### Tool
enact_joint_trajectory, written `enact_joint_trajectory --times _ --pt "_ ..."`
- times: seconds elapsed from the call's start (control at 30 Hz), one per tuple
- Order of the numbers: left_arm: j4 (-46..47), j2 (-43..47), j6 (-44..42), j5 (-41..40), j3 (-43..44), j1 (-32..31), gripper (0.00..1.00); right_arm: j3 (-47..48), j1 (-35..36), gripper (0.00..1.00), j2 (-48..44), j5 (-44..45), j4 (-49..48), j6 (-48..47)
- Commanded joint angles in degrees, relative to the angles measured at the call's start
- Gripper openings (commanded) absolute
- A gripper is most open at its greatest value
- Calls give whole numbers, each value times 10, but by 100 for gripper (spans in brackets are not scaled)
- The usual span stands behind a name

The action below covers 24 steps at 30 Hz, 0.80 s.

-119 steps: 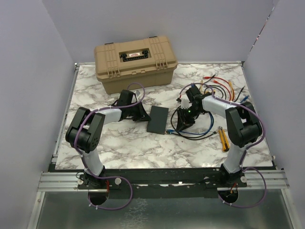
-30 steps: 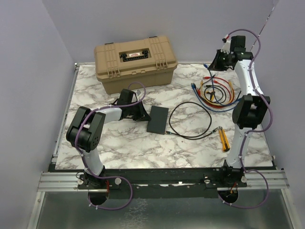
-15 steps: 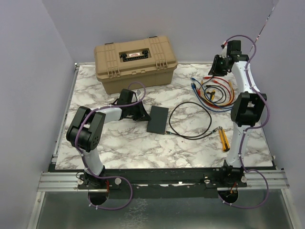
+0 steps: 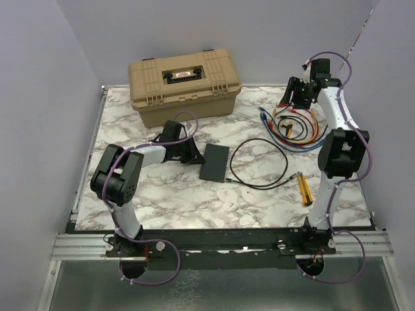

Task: Pull the plug from the switch port
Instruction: Place the connector at the center of the board.

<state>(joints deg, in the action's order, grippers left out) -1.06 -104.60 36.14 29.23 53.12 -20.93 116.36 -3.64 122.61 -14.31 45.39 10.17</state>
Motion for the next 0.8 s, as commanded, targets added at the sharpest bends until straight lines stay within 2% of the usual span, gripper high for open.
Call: enact_joint_trajectory --times 0.0,0.2,0.3,0.43,0.53,0.67,0.77 --pt "-115 -79 -52 -129 -43 -12 0 -66 11 67 -70 -59 -49 19" --pt "-115 -43 -61 -119 -30 -12 0 -175 35 73 -134 -109 -78 22" --pt "-115 -26 -66 -105 -19 -12 10 -239 62 74 -165 -130 -91 24" --pt "-115 -6 -69 -88 -3 -13 32 -303 92 75 -196 -160 -100 22" --pt "-113 6 -67 -75 8 -13 45 -348 125 74 -213 -176 -109 17" --pt "-105 27 -63 -70 12 -16 56 -397 182 71 -219 -203 -122 9" --pt "-97 38 -60 -66 6 -17 59 -430 226 67 -217 -220 -142 16"
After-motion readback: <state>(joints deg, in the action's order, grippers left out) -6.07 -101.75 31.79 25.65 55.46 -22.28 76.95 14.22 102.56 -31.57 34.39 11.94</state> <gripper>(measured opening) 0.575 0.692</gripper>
